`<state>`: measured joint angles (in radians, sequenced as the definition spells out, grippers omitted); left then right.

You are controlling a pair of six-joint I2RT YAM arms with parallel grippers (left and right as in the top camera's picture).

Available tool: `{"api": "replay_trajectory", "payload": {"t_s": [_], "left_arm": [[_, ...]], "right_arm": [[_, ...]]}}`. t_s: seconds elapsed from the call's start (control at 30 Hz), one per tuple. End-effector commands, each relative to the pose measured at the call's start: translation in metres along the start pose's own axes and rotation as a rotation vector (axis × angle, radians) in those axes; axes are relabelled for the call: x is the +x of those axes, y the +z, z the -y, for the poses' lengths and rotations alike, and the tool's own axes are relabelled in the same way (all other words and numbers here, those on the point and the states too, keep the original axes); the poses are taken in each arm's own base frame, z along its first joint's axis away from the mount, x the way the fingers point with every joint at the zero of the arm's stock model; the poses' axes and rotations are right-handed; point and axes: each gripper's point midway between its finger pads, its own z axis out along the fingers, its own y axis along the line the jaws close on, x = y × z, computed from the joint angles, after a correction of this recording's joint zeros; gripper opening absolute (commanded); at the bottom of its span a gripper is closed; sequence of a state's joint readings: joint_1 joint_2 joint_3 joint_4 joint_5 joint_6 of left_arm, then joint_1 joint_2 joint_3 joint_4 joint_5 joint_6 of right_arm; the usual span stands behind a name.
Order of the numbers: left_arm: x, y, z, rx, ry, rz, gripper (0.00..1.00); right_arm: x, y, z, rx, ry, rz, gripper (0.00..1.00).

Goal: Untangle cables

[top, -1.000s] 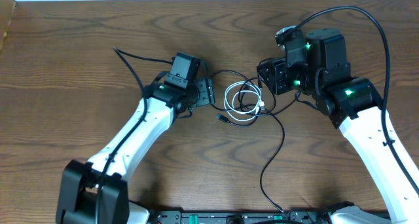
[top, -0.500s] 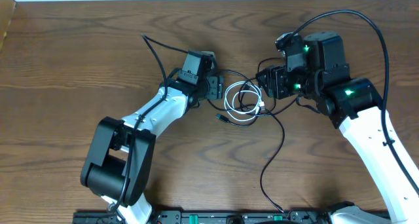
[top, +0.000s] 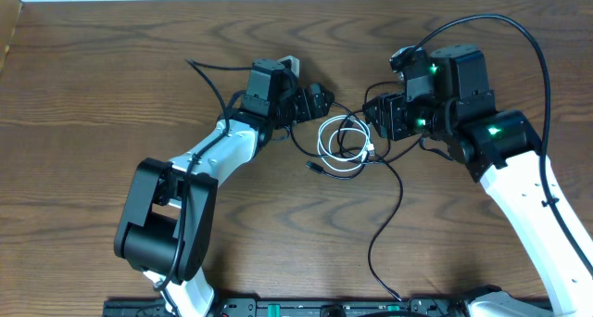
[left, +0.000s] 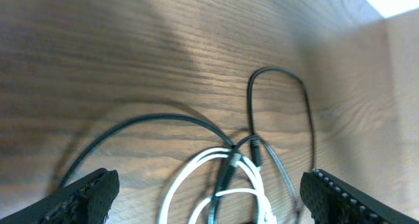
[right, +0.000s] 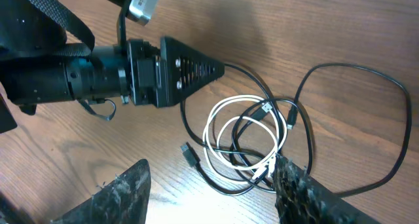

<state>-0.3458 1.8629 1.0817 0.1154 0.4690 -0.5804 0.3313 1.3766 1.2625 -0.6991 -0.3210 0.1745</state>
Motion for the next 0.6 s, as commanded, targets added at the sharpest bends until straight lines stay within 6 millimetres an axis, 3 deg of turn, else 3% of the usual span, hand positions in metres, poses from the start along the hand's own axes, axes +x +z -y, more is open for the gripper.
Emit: {"api": "replay_trajectory", "payload": {"t_s": [0.0, 0.2, 0.4, 0.57], "left_arm": [[0.008, 0.005, 0.004, 0.015, -0.246, -0.031, 0.93], [0.013, 0.017, -0.002, 0.009, -0.534, -0.042, 0.93], [0.016, 0.046, -0.001, 0.119, -0.613, -0.077, 0.92], [0.004, 0.06, -0.003, 0.184, -0.571, -0.016, 0.93]], "right_arm": [[0.002, 0.0, 0.001, 0.004, 0.0, -0.007, 0.56], [0.007, 0.0, 0.002, 0.006, 0.007, -0.025, 0.55], [0.013, 0.0, 0.003, 0.012, 0.015, -0.051, 0.55], [0.013, 0.0, 0.003, 0.011, 0.015, -0.051, 0.55]]}}
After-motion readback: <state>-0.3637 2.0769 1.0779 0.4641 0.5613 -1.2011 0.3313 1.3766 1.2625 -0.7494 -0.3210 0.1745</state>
